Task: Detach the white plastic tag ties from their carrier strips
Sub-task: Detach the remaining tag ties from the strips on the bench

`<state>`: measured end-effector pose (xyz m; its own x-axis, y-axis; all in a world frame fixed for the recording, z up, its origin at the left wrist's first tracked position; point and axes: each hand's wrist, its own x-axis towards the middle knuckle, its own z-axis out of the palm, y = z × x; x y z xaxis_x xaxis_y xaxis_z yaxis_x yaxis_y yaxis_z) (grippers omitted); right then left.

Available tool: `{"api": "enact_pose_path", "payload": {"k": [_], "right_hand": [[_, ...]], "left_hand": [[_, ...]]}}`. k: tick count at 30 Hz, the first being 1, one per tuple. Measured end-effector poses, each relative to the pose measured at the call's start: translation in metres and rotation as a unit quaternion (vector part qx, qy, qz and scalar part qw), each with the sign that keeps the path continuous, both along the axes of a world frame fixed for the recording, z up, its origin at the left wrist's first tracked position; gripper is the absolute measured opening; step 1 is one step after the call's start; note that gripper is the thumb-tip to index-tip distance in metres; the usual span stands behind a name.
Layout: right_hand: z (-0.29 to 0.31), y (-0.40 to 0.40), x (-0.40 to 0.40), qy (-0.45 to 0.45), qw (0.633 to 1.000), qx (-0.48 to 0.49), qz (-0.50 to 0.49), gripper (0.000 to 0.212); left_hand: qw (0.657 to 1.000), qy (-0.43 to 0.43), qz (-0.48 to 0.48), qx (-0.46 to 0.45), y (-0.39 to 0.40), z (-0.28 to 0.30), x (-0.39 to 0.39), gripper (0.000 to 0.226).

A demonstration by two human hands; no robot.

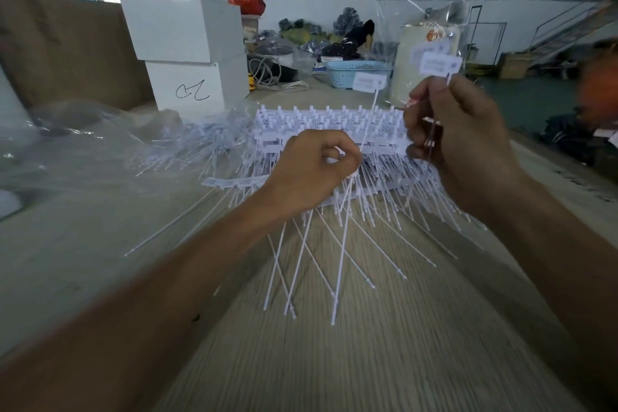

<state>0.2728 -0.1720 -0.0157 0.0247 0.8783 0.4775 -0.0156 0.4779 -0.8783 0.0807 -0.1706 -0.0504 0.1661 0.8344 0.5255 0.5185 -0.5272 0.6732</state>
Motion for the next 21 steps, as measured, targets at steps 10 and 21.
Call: {"api": "enact_pose_path", "payload": {"k": [10,21], "right_hand": [[-0.022,0.001,-0.03,0.077,0.994,-0.066,0.032,0.028],[-0.017,0.002,-0.023,0.016,0.997,-0.035,-0.074,0.027]], "left_hand": [[1.0,0.023,-0.014,0.004,-0.002,-0.002,0.007,0.012],[0.999,-0.026,-0.038,-0.004,0.003,0.001,-0.008,0.015]]}}
